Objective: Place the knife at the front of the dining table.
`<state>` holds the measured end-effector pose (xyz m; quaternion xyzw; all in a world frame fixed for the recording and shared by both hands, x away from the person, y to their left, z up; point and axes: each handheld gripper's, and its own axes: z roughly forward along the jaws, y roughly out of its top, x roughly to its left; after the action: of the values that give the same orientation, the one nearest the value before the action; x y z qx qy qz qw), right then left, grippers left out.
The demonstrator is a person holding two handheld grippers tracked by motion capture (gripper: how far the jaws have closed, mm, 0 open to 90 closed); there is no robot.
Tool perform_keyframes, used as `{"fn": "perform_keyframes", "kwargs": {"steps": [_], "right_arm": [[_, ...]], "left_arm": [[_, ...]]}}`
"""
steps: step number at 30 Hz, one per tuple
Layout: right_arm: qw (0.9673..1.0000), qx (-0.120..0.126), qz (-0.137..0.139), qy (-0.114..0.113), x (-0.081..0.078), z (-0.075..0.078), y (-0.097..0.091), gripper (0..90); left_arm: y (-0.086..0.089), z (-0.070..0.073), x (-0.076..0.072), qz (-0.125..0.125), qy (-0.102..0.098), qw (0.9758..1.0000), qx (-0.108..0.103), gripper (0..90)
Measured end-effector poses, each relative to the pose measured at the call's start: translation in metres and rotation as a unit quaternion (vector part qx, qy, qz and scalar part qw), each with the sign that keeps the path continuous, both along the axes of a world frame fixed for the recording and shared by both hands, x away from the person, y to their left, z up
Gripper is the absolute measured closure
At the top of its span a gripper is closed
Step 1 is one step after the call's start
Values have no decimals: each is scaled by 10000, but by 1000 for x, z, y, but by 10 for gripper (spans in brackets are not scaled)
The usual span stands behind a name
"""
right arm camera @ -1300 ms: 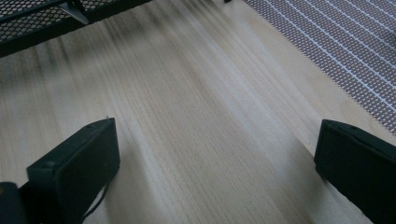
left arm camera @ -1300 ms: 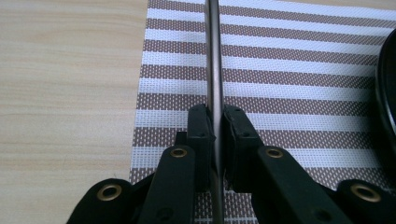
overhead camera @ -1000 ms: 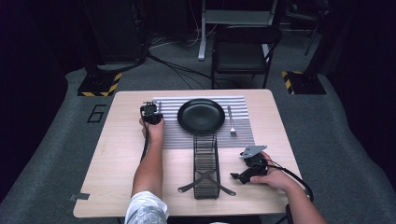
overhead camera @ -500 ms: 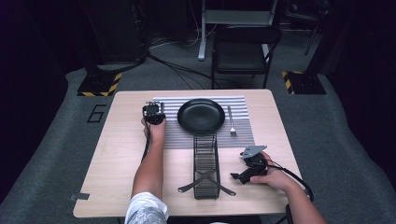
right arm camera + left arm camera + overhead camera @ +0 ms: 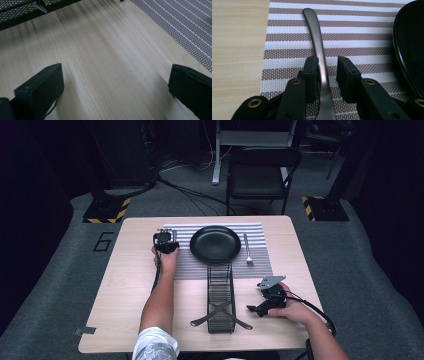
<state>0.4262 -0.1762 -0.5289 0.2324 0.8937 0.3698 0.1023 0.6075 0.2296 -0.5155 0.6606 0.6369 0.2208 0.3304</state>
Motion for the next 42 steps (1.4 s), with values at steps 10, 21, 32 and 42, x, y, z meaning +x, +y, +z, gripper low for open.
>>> {"fn": "perform_keyframes", "kwargs": {"steps": [10, 21, 32, 42], "right_arm": [[10000, -7, -21, 42, -1, 0, 0, 0], [10000, -8, -8, 44, 0, 0, 0, 0], [10000, -9, -9, 50, 0, 0, 0, 0], [10000, -7, -9, 43, 0, 0, 0, 0]], "left_arm": [[2, 10, -4, -182, -49, 9998, -51, 641], [6, 3, -4, -255, 73, 9996, -43, 607], [5, 2, -5, -332, 41, 9994, -83, 611], [16, 34, -25, -411, -233, 9984, -326, 540]]}}
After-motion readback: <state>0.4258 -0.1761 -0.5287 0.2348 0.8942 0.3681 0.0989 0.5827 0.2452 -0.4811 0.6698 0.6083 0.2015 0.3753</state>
